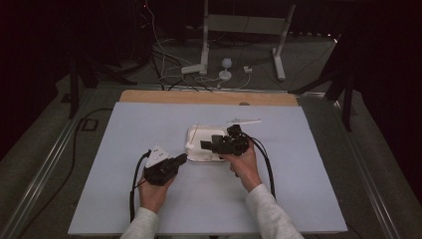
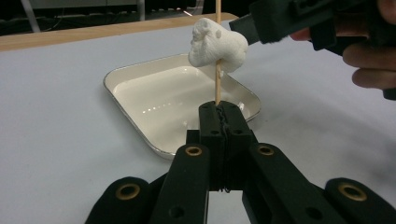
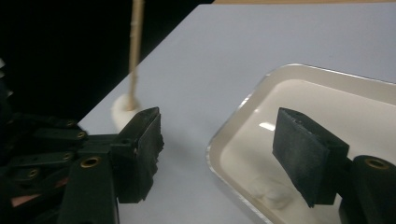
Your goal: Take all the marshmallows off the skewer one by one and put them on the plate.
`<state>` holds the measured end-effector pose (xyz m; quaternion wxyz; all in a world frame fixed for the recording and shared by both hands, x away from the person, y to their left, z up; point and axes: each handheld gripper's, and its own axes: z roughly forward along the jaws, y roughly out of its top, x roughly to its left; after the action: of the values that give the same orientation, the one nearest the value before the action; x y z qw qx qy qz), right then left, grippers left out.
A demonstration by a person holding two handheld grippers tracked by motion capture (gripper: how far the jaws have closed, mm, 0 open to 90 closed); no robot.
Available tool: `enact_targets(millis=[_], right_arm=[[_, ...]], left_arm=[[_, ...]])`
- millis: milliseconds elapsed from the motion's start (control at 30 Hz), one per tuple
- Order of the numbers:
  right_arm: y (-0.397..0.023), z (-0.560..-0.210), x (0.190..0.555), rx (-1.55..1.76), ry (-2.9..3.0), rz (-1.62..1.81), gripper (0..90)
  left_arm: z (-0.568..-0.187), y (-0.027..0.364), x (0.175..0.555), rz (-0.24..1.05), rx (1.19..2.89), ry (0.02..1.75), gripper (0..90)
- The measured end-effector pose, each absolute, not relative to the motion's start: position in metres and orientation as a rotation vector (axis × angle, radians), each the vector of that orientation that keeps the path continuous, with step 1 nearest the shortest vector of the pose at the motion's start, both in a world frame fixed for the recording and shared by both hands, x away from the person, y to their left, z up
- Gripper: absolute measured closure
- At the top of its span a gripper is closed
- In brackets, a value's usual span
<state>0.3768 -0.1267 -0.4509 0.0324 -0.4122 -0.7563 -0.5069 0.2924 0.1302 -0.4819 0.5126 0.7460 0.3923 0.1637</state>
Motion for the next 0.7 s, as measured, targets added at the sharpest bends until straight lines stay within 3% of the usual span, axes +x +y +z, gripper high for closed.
enact_targets(millis=[467,700], right_arm=[[-0.107,-0.452,0.364,-1.156,-2.337,-1.569,34.9],[-0.095,-0.455,0.362,-1.119,-2.297,-1.57,55.5]], left_arm=[[-0.482,0.128,0.293,0.379,1.792,0.939,90.0],[-0.481,0.125,0.292,0.363,1.791,0.911,90.0]])
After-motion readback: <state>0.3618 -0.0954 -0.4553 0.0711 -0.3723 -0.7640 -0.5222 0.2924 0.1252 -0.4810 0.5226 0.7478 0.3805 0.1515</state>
